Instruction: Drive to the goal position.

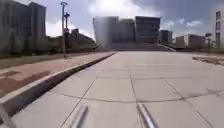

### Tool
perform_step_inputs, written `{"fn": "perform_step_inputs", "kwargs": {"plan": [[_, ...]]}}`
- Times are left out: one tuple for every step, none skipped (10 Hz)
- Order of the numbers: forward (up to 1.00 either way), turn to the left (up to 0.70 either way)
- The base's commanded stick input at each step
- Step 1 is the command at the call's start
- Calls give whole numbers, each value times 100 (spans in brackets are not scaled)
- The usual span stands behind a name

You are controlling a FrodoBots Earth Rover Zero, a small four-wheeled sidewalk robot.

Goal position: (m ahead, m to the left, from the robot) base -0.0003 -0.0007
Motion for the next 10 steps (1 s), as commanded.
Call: {"fn": "perform_step_inputs", "kwargs": {"plan": [[70,0],[70,-7],[70,-19],[70,-31],[70,-29],[70,-21],[70,-13],[70,-5],[70,0],[70,0]]}}
